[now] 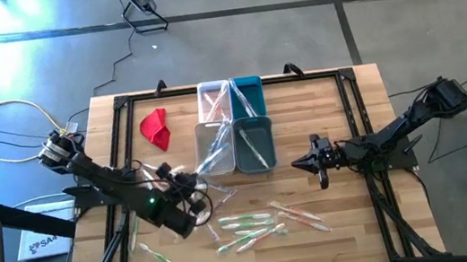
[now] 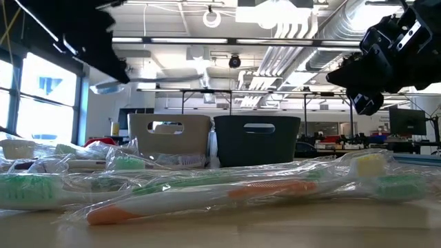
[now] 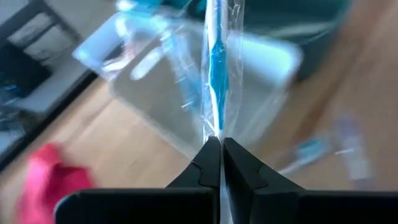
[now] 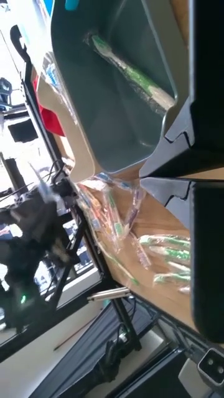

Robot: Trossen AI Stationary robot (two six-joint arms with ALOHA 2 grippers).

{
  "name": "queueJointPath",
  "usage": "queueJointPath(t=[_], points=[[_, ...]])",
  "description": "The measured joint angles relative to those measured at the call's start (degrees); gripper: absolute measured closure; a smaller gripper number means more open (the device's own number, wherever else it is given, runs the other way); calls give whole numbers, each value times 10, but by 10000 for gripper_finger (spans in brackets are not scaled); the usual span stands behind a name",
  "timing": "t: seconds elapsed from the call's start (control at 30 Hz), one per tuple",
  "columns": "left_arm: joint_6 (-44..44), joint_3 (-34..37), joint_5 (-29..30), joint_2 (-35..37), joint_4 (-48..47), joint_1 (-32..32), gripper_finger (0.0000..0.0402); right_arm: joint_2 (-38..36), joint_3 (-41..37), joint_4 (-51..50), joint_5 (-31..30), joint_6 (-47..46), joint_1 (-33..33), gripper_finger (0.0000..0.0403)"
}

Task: Pick & Place Toothbrushes
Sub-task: Put the blue toothbrush into the gray bin

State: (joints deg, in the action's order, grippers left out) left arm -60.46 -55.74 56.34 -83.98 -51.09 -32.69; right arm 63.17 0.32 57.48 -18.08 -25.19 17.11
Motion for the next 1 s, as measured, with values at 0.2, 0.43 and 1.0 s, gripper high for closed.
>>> queueJointPath(t=[0.2, 0.43, 1.0], points=[[31, 8, -9, 6, -13, 80, 401, 0, 0, -3, -11, 0, 0, 400], [154, 7, -78, 12, 45, 193, 401, 0, 0, -4, -15, 0, 0, 401], [415, 88, -220, 167, 278, 363, 401, 0, 0, -20, -14, -4, 0, 401]])
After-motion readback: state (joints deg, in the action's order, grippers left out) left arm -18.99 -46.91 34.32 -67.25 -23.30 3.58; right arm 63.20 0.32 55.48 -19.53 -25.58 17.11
